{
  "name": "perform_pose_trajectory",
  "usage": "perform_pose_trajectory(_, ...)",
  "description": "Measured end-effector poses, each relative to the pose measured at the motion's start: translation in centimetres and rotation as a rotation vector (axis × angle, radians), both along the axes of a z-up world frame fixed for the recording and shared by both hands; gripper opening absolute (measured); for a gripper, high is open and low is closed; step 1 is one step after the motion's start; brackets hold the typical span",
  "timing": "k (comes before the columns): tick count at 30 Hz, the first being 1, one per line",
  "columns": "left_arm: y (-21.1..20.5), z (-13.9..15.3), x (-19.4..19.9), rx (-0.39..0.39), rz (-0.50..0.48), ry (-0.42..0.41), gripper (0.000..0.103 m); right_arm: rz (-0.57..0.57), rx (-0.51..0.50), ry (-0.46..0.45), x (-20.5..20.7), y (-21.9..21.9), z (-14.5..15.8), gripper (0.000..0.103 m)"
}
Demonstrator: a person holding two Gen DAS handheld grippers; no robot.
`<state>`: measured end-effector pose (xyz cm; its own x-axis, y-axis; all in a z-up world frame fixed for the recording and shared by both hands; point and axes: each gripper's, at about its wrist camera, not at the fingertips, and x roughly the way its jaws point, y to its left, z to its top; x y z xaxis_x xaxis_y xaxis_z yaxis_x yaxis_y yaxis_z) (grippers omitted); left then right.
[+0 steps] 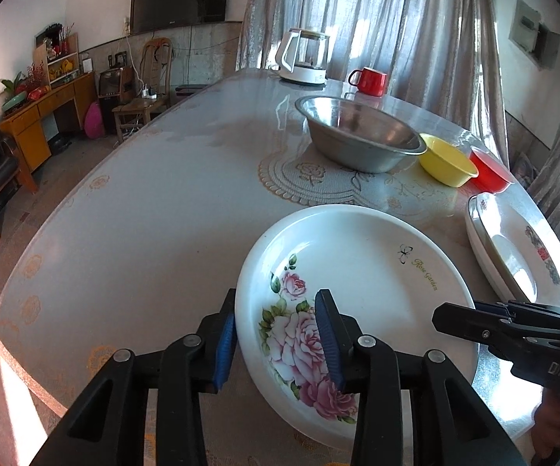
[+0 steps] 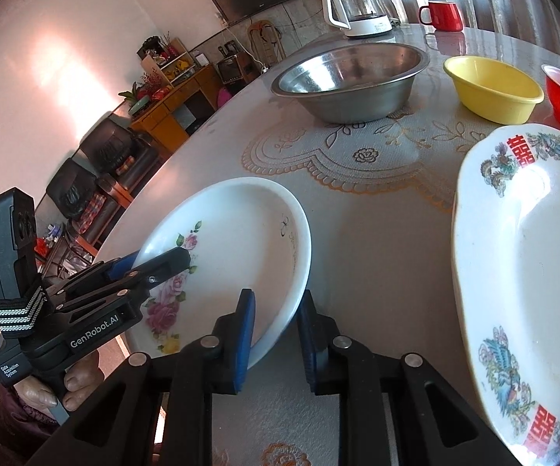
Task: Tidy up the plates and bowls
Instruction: 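Lift the rose plate and carry it toward the plate stack, then lower the rose plate onto the red-character plate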
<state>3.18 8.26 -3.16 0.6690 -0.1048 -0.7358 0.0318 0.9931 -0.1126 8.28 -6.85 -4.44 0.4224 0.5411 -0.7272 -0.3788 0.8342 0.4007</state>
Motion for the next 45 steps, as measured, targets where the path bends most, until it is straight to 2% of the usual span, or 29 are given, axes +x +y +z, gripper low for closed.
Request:
perform_pose_trajectory(9, -0.6, 0.3, 0.0, -0.037, -0.023, 0.007, 0.039, -0.036, 0.018, 0.004, 0.1, -1.2, 0.2, 0.021)
perform_pose_trajectory(18, -2.5, 2.3, 0.2, -0.056, -0.095, -0.051, 0.039, -0.088, 0.056, -0.053, -0.9, -3.3, 2.2, 0.021)
perform_pose_trajectory(31, -9.5, 5.2, 1.1, -0.064, -0.275, -0.113, 0.038, -0.27, 0.06, -0.112, -2.5, -9.8, 4.5, 0.021)
perform_pose_trajectory(45, -17.2, 4.5, 3.5, -0.07, -0.444, -0.035, 0.039, -0.481, 0.023, -0.101, -3.7, -16.6, 4.4, 0.021)
